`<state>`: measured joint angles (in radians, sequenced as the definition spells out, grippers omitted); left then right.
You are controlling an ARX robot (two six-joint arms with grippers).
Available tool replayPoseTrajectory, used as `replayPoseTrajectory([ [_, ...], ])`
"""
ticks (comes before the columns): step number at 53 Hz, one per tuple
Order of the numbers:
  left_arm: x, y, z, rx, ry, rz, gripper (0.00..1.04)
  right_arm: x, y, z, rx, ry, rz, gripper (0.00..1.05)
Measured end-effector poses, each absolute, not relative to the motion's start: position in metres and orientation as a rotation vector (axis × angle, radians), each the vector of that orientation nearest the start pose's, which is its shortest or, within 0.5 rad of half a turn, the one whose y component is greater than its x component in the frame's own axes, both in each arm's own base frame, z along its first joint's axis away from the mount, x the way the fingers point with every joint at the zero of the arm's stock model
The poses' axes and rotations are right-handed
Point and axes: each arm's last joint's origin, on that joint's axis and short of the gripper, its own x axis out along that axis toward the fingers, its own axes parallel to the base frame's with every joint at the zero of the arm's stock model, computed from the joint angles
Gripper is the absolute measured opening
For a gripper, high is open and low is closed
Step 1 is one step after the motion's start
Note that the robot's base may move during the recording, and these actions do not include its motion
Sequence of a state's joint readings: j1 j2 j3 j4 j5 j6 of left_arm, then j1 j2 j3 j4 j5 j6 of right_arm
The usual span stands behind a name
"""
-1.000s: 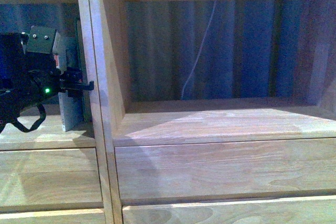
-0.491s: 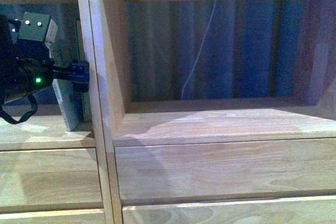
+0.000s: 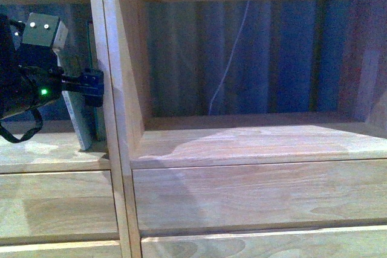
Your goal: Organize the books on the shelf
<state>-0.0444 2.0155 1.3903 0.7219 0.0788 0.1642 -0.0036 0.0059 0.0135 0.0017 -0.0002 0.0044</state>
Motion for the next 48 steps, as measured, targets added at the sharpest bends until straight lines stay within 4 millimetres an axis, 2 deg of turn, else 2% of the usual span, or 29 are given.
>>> replayPoseTrajectory([
  [9,0.4631,-0.0230,0.2548,0.156,-0.088,-0.108,0.97,0.0972,-0.0003,0.1678,0.004,-0.009,-0.003,0.03],
  [13,0.4631,-0.0231,0.2548,0.151,-0.088,-0.101,0.82,0.0972,-0.0003,0.1678,0.004,-0.009,-0.003,0.03],
  [37,0.4635,-0.0226,0.2560,0.144,-0.089,-0.083,0.15,0.0972,-0.0003,0.1678,0.004,-0.009,-0.003,0.03],
  [42,0.4638,-0.0226,0.2548,0.154,-0.072,-0.085,0.06,0.0972,-0.0003,0.1678,0.004,-0.009,-0.003,0.03],
  [48,0.4651,-0.0228,0.2571,0.188,-0.056,-0.088,0.06,0.0972,-0.0003,0.1678,0.004,-0.009,-0.003,0.03],
])
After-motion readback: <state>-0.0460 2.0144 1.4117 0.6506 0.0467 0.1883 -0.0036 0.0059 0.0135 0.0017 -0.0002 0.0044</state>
